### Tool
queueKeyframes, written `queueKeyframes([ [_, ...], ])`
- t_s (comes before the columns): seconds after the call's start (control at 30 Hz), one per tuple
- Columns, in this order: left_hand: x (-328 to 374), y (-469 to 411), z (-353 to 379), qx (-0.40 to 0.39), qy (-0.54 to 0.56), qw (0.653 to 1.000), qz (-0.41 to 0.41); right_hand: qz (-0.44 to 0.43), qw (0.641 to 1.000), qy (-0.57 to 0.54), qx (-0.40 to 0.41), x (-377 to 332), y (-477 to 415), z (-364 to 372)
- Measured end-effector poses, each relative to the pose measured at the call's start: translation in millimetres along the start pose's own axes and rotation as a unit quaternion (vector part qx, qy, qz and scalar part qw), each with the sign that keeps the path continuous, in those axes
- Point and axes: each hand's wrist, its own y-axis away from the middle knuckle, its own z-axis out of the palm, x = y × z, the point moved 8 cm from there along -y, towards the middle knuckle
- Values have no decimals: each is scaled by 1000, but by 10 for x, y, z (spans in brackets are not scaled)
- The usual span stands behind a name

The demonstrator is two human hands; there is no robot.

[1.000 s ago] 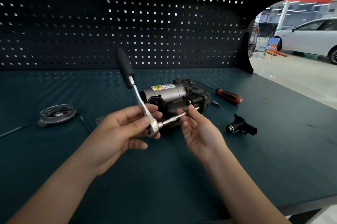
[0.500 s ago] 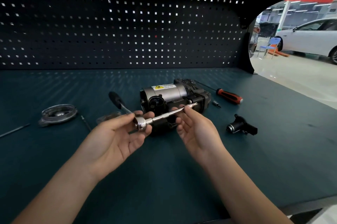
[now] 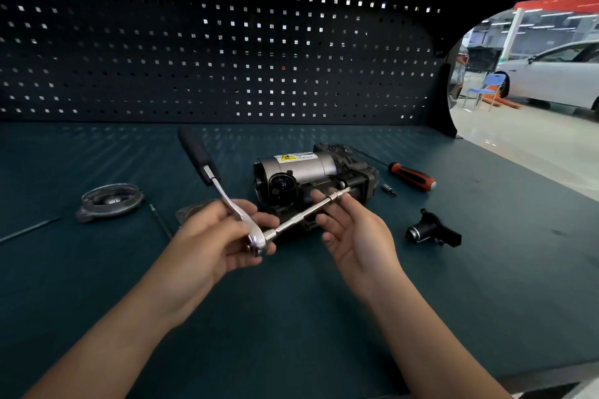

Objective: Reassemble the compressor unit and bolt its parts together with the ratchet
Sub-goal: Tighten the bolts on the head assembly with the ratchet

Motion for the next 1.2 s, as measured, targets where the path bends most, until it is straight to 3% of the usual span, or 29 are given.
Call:
queueKeyframes([
  [0.07, -11, -9, -59, 5, 87, 996, -33, -3, 1000, -2, -15, -15, 2, 31],
  [0.17, -8, -8, -114, 15, 113, 993, -45, -2, 1000, 5, -17, -23, -8, 27],
  [0.3, 46, 0, -144, 22, -39, 999, 16, 16, 999, 17, 25, 32, -25, -66],
  [0.43, 126, 58, -72, 13, -179, 978, 111, 15, 996, 61, 67, 66, -41, -155],
  [0.57, 48, -1, -147, 40, -39, 998, 34, -11, 999, 38, 12, 10, -27, -60],
  [0.7, -45, -46, -235, 53, 100, 992, -48, -40, 996, 34, -71, -42, 23, 89],
  [0.83, -36, -23, -195, 26, 10, 999, -34, -55, 996, 67, -36, -53, 1, 14],
  [1.0, 104, 50, -67, -6, -243, 962, 125, 13, 995, 76, 71, 93, -84, -180],
  [1.2, 88, 50, -49, -18, -217, 968, 128, 42, 994, 65, 72, 145, -117, -211],
])
